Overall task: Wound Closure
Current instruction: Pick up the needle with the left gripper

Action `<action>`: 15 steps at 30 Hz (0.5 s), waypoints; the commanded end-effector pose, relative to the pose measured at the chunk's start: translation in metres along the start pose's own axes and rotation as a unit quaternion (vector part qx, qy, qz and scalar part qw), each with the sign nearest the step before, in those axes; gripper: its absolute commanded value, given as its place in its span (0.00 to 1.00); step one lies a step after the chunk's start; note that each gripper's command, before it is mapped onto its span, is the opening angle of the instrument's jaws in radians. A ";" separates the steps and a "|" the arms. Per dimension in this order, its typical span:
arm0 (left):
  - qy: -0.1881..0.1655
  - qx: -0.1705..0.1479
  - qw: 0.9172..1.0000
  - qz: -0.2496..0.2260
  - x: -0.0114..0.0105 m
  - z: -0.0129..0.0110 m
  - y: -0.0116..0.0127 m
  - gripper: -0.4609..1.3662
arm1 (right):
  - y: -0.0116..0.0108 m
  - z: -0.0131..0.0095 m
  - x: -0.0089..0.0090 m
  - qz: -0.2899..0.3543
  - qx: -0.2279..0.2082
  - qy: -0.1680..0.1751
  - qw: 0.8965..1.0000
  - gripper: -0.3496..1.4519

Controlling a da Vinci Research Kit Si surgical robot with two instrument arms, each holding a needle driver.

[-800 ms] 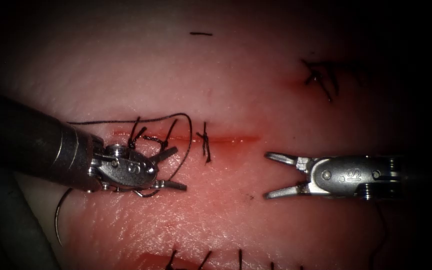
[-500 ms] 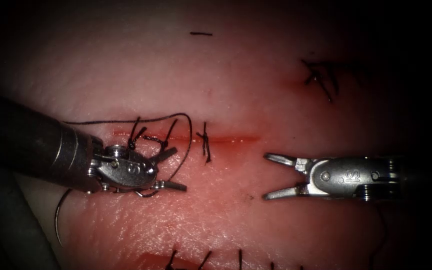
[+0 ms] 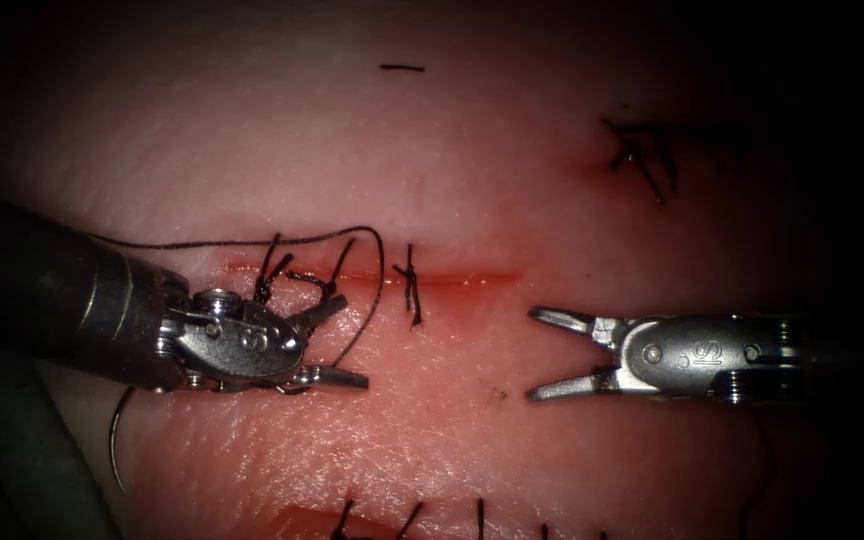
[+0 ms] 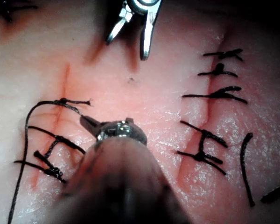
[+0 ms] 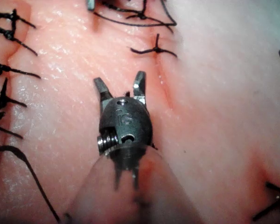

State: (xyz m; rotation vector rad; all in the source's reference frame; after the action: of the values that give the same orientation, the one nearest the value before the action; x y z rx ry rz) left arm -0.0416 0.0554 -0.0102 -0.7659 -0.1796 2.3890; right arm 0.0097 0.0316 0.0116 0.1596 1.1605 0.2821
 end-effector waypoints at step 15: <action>0.003 -0.018 1.000 0.009 -0.0026 -0.0050 -0.0009 0.60 | -0.0002 0.0010 -0.0006 -0.002 -0.002 0.000 1.000 0.81</action>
State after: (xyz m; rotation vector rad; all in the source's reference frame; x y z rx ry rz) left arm -0.0361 0.0541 -0.0130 -0.7919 -0.2185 2.4091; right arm 0.0104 0.0312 0.0125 0.1505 1.1582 0.2821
